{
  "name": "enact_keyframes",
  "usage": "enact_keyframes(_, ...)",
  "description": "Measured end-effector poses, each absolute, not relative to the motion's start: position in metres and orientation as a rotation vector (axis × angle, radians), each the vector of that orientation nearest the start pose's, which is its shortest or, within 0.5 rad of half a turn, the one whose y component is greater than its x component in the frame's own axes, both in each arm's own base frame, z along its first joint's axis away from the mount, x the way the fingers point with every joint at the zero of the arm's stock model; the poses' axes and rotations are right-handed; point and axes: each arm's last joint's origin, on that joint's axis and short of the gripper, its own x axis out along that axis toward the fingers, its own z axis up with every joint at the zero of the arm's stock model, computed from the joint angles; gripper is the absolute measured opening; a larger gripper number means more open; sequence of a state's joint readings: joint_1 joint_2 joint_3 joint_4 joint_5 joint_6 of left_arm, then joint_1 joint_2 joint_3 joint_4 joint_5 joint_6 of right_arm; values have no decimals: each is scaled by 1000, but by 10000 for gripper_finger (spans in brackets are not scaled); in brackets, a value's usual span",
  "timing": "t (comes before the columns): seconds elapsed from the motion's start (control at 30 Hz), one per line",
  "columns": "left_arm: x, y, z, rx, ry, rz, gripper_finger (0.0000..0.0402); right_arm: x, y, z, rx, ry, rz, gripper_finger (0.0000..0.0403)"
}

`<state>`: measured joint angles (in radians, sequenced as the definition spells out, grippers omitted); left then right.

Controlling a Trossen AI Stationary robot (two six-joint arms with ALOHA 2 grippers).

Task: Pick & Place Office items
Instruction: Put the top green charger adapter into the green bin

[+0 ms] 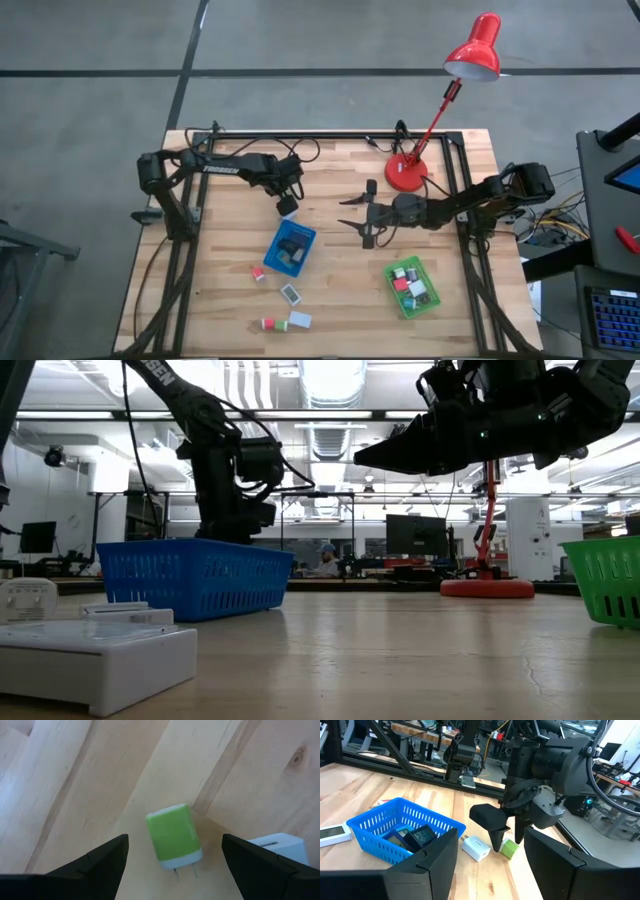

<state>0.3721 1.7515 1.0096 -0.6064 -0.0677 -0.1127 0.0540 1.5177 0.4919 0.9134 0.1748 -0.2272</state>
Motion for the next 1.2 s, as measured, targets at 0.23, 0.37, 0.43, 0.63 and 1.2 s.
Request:
enact_keyframes(0.23, 288, 115, 148, -300, 1322, 447, 326, 280, 10, 178, -239, 125, -108, 221)
enact_keyframes(0.37, 288, 114, 147, -300, 1323, 447, 326, 280, 10, 178, -239, 125, -107, 221)
enact_keyframes(0.43, 288, 114, 147, -300, 1323, 447, 326, 280, 10, 178, -239, 125, -107, 221)
enact_keyframes(0.63, 288, 115, 147, -300, 1323, 447, 326, 280, 10, 178, -239, 123, -107, 221)
enact_keyframes(1.2, 288, 115, 147, -294, 1324, 453, 295, 280, 10, 178, -239, 123, -107, 221)
